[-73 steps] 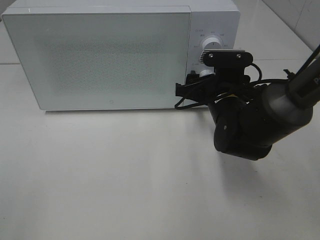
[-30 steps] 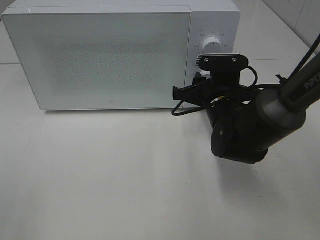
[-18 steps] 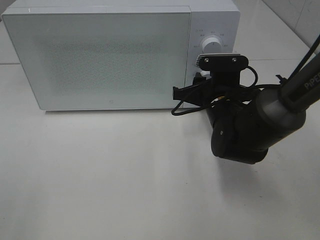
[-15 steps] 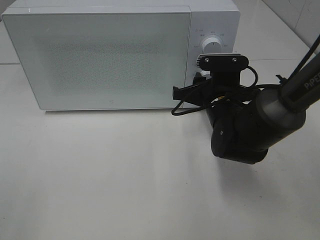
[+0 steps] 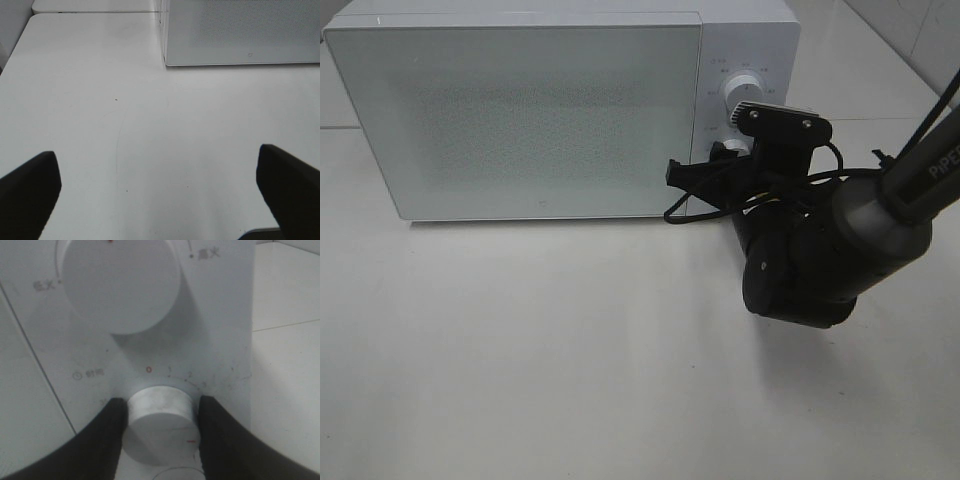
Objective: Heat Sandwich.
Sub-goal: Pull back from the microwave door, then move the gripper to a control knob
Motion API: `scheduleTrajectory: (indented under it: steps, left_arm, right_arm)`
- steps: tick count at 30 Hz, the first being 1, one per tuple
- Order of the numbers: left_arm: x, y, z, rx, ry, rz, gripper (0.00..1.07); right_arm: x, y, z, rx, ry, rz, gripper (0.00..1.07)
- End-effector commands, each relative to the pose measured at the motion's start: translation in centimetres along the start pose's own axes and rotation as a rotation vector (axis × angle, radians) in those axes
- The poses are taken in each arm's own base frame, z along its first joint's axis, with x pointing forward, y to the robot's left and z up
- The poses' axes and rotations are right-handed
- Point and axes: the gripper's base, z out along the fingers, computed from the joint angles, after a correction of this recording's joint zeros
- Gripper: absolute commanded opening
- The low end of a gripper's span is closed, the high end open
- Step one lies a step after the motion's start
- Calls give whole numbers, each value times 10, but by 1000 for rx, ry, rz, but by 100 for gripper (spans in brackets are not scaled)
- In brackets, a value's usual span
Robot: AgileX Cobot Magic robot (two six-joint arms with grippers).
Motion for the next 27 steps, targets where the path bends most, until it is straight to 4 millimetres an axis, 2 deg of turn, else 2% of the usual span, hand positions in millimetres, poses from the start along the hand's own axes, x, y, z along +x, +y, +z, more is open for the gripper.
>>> scheduleTrajectory:
  steps: [1,12,20,26,27]
  left_arm:
    - [1,0,-2,2,-33,-4,101]
    - [1,0,-2,2,-33,-4,101]
    - [1,0,-2,2,-33,-4,101]
    - [1,0,-2,2,-33,-4,101]
    - [1,0,-2,2,-33,-4,101]
  right_arm:
    - [-9,-1,1,-6,-50,97,8]
    - [-13,3,0,-60,-82,437,8]
    - [-17,5,0,-116,-104,776,8]
    - [-19,5,-1,-135,-121,928,8]
    - [-19,4,-1,-135,-119,1009,8]
